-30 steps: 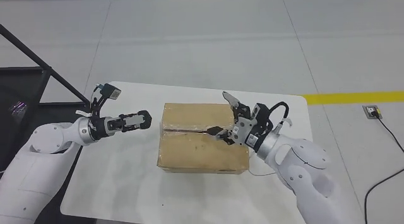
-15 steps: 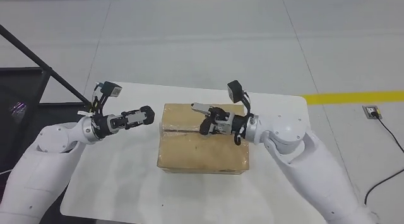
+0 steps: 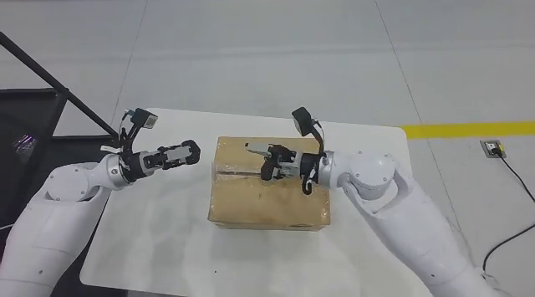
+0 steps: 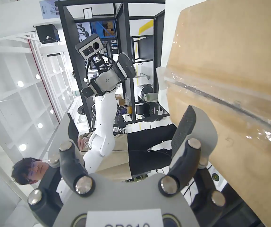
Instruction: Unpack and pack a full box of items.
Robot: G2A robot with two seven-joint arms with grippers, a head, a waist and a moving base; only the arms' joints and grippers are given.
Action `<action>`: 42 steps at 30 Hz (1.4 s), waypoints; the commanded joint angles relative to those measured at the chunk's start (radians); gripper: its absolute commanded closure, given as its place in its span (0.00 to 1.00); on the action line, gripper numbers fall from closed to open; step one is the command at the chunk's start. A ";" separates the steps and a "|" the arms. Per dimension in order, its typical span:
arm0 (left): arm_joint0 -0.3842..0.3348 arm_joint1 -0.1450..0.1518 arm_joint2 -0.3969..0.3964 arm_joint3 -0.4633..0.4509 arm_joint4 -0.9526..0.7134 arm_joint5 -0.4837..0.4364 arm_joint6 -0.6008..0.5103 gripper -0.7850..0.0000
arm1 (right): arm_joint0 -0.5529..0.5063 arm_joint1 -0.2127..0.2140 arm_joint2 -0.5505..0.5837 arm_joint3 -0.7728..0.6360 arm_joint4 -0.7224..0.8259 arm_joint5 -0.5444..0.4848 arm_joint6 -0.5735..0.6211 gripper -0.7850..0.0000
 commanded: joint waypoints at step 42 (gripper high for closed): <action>0.129 0.011 -0.157 -0.082 0.018 0.016 0.042 0.00 | 0.225 -0.135 -0.211 0.262 -0.160 0.340 0.041 1.00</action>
